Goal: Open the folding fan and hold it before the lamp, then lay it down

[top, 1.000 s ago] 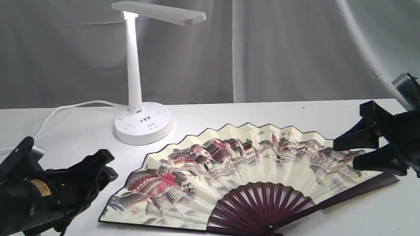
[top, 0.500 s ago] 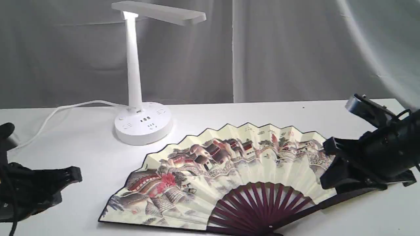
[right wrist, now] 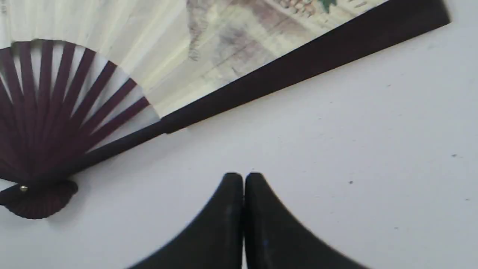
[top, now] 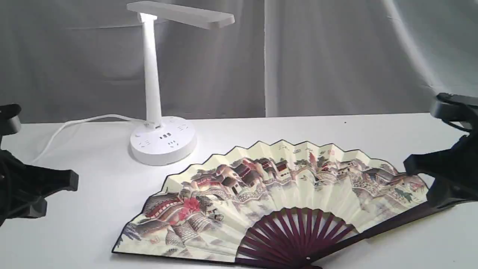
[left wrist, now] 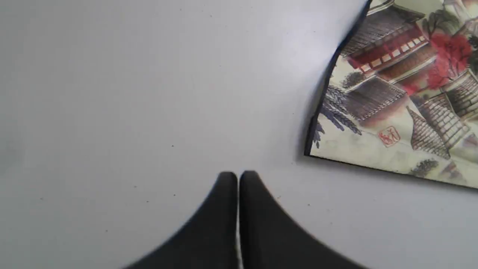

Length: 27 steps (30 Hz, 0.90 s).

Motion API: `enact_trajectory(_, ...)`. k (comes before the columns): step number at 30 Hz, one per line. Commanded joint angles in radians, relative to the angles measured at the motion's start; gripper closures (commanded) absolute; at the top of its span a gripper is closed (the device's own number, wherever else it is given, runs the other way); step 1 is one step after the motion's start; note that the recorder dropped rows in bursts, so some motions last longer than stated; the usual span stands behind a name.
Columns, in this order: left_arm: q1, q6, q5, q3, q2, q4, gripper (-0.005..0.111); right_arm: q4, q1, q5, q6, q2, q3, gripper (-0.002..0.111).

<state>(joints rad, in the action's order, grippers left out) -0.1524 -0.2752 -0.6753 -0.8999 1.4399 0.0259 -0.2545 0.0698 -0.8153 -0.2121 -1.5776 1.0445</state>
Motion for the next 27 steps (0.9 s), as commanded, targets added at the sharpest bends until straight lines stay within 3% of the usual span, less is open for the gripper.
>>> enact_trajectory(1, 0.003, 0.055, -0.069, -0.038, -0.007, 0.011, 0.107, 0.079, -0.003, 0.004, 0.011, 0.060, -0.001, 0.108)
enact_trajectory(9, 0.005, 0.098, -0.114, -0.049, -0.009, 0.071, 0.107, 0.123, -0.003, -0.028, 0.011, 0.189, -0.001, 0.108)
enact_trajectory(20, 0.152, 0.181, -0.140, -0.049, -0.009, -0.038, 0.107, 0.147, -0.003, -0.069, 0.009, 0.317, -0.001, 0.108)
enact_trajectory(27, 0.152, 0.179, -0.147, -0.049, -0.032, -0.045, 0.107, 0.149, -0.003, -0.096, 0.009, 0.318, -0.001, 0.108)
